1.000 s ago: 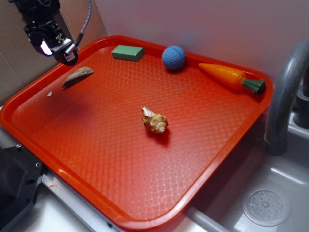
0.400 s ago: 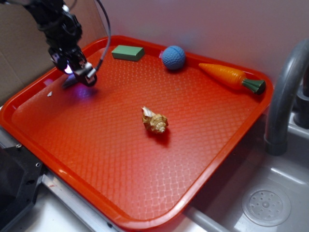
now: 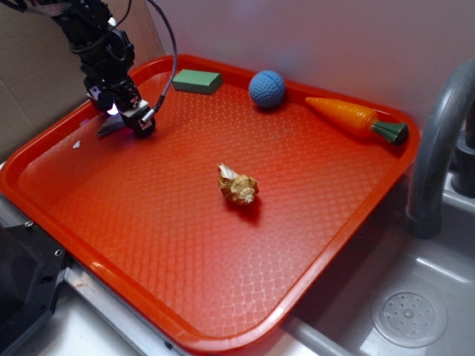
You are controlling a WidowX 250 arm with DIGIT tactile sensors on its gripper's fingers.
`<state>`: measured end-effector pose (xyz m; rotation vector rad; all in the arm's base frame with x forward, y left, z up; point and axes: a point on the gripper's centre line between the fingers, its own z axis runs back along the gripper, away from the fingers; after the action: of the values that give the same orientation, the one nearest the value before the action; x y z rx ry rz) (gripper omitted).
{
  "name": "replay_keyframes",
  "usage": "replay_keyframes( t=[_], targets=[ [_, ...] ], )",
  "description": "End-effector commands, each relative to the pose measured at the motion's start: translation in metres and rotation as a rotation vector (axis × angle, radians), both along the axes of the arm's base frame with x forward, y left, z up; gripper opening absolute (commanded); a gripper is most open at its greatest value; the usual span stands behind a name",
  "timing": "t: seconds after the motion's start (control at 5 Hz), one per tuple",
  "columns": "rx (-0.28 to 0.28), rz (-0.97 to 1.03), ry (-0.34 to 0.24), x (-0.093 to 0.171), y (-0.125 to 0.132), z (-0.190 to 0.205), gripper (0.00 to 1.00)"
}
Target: Grab the wood chip.
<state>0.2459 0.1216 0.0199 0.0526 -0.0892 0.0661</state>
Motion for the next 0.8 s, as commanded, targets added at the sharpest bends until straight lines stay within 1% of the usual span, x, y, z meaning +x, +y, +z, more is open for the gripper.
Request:
replay_keyframes(
  t=[0.0,0.4,0.6],
  targets=[
    [0.030,0.016,-0.036,-0.0010,0.0009,0.0017,0.00],
    [0.036,0.019,-0.036,-0.0016,-0.0003,0.0005,0.00],
    [0.028,0.025,-0.037,-0.0024,-0.0005,0.0039,0.00]
  ],
)
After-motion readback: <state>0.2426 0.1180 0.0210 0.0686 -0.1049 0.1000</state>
